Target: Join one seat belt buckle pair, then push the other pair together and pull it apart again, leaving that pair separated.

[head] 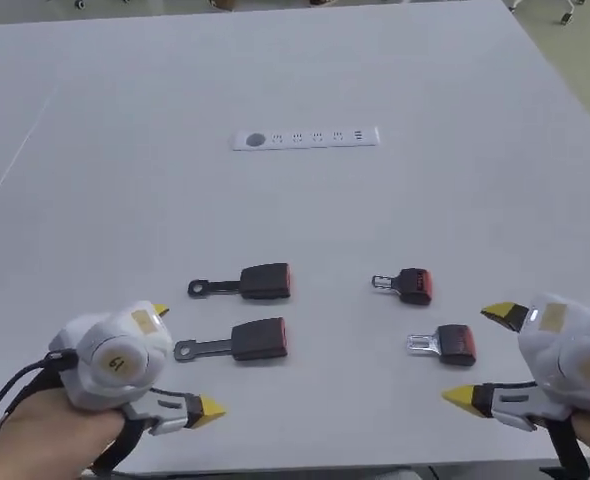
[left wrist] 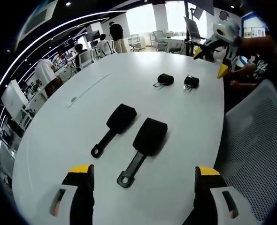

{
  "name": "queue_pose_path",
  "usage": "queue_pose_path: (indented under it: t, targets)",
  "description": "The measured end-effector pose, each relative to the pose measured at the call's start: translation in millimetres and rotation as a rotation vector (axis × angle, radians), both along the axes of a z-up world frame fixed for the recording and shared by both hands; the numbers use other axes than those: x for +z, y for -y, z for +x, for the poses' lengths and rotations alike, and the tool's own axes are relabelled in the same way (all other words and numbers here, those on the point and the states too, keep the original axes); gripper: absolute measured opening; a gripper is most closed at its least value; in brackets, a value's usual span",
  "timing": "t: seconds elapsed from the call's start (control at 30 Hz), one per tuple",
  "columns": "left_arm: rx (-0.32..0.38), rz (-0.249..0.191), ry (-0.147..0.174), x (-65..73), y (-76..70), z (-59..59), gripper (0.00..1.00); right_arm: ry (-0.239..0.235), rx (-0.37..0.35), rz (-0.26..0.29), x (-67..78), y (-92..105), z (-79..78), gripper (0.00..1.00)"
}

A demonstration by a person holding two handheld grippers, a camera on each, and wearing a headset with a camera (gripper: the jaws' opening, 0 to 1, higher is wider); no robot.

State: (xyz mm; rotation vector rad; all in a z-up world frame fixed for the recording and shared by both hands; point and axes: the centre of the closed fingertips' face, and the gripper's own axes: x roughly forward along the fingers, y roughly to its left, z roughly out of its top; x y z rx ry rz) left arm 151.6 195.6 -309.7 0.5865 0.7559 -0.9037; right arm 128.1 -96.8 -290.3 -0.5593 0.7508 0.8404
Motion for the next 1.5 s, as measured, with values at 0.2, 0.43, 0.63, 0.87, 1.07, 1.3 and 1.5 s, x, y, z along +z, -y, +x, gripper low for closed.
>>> queue_pose_path:
  t: [0.2, 0.43, 0.63, 0.87, 1.07, 1.3, 1.5]
  targets:
    - [-0.058, 0.021, -0.008, -5.3, 6.7, 7.5, 0.86, -0.021, 0.076, -0.047, -11.6, 1.8, 4.5, 0.61]
    - [-0.178, 0.034, -0.002, -8.9, 25.6, 16.2, 0.74, -0.049, 0.146, -0.089, -26.3, 1.1, 8.2, 0.56]
    - [-0.23, 0.056, -0.022, -19.6, 31.9, 22.0, 0.72, -0.077, 0.16, -0.103, -35.3, 5.4, 13.4, 0.55]
    - [-0.3, 0.064, -0.064, -33.2, 36.2, 22.0, 0.61, -0.096, 0.177, -0.126, -41.2, 12.7, 23.4, 0.53]
    - [-0.339, 0.066, -0.101, -39.2, 40.6, 24.0, 0.52, -0.115, 0.188, -0.139, -44.8, 18.2, 29.5, 0.51]
    - [-0.342, 0.066, -0.128, -43.2, 45.1, 30.1, 0.5, -0.155, 0.218, -0.159, -59.7, 19.9, 31.8, 0.48]
    - [-0.356, 0.078, -0.149, -51.0, 46.2, 31.7, 0.45, -0.184, 0.244, -0.179, -66.7, 22.3, 33.6, 0.46]
